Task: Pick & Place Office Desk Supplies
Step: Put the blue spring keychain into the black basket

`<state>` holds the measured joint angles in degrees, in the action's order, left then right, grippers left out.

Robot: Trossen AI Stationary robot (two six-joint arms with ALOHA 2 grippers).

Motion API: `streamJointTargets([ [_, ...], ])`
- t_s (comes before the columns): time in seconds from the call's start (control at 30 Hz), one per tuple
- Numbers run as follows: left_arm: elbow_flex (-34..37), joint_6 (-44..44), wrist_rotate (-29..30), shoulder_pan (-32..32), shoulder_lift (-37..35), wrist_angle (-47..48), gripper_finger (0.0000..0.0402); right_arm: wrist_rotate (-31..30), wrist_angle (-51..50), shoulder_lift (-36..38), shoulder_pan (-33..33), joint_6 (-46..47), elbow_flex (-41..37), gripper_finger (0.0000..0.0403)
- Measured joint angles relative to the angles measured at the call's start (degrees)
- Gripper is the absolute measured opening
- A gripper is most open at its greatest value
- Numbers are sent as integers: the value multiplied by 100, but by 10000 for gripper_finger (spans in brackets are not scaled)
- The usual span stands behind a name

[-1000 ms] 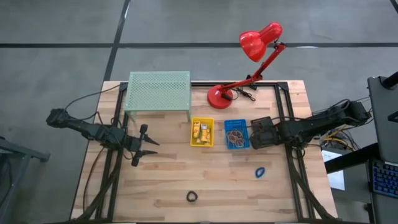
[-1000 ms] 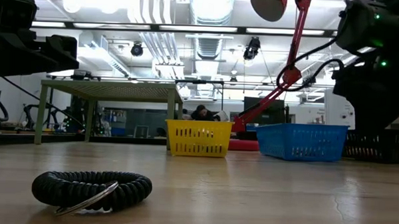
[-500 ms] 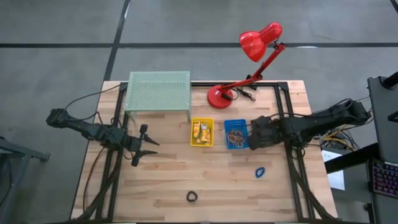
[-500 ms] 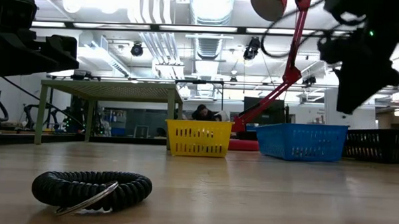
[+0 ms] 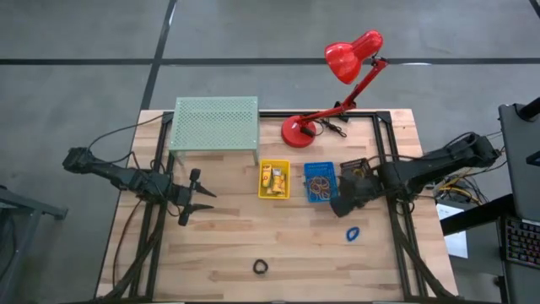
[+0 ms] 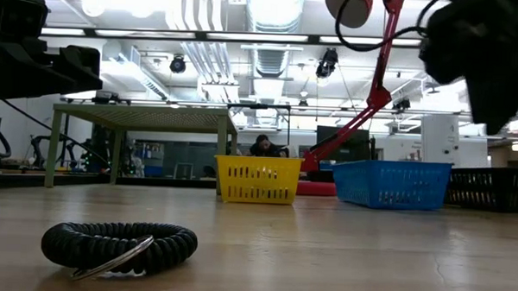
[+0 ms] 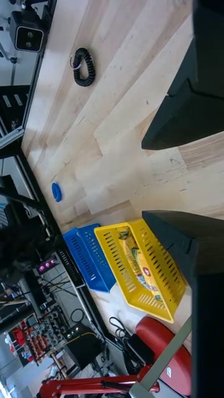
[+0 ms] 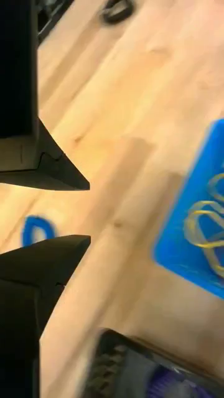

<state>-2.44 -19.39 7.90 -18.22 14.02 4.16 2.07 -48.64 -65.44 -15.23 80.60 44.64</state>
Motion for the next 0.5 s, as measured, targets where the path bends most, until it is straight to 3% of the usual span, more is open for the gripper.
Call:
streamJointTargets([
  [0.3, 0, 5, -1, 0, -2, -2, 173, 8, 43, -683, -1206, 1741, 2, 118],
  [0.5, 0, 3, 0, 0, 0, 0, 173, -9, 112, -1249, -1586, 2214, 2, 115],
])
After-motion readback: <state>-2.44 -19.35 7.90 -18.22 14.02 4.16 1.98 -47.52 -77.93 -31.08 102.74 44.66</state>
